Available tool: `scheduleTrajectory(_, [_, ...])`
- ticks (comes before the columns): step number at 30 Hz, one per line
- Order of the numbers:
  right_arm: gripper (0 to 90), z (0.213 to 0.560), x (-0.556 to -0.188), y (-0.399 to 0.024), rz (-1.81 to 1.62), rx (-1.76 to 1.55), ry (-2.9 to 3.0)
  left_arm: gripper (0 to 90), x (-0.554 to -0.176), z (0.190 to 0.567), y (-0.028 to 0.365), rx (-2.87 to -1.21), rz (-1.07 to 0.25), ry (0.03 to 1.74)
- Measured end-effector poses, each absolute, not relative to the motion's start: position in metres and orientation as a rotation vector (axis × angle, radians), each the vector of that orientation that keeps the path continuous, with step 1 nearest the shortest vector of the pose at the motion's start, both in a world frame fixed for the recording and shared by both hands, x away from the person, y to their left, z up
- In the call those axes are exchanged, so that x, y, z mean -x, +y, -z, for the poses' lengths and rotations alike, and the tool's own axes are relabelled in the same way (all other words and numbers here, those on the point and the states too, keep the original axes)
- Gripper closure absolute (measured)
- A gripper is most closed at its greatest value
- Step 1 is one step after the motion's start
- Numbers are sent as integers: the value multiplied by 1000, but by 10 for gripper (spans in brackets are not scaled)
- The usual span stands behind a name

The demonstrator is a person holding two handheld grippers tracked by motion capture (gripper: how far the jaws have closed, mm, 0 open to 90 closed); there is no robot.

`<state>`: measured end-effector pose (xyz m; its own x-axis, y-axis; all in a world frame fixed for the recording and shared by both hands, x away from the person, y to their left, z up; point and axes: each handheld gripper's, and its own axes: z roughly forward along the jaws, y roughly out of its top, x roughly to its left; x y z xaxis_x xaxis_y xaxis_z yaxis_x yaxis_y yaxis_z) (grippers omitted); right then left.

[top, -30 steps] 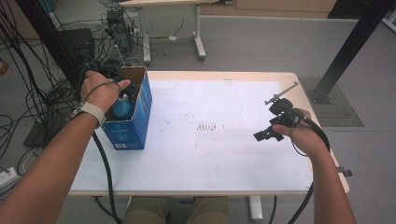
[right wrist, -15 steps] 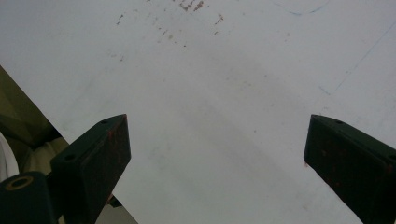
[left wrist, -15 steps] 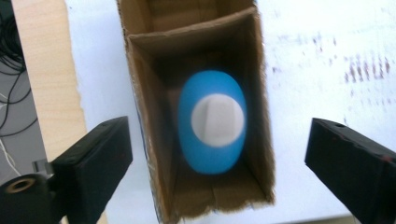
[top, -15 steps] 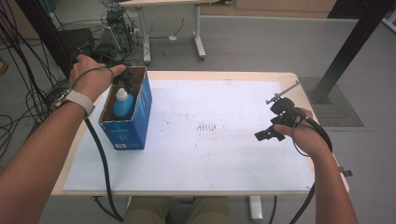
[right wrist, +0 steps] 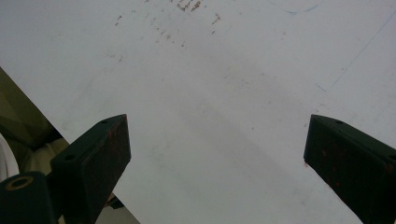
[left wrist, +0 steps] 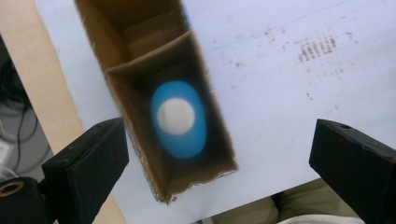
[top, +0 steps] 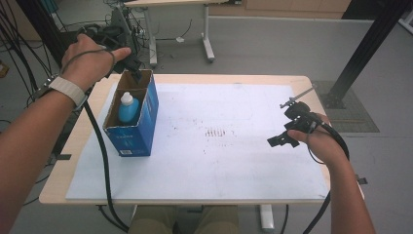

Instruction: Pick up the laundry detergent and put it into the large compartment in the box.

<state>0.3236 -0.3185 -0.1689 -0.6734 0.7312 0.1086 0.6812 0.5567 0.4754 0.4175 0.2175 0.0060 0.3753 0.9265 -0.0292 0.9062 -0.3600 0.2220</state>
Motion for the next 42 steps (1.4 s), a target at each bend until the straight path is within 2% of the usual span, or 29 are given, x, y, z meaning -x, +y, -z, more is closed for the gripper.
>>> scheduleTrajectory(10, [70, 165, -320, -319, -755, -1222, 2672, 62, -406, -22, 188, -2550, -115, 1433])
scheduleTrajectory(16, [70, 164, -318, -320, -756, -1224, 2668, 62, -405, -23, 171, -2639, -76, 1239])
scheduleTrajectory(23, [70, 163, -317, -322, -759, -1227, 2664, 66, -405, -13, 151, -2752, -62, 1023])
scheduleTrajectory(42, [70, 157, -320, -317, -763, -1219, 2669, 66, -407, 27, 130, -2866, 67, 554])
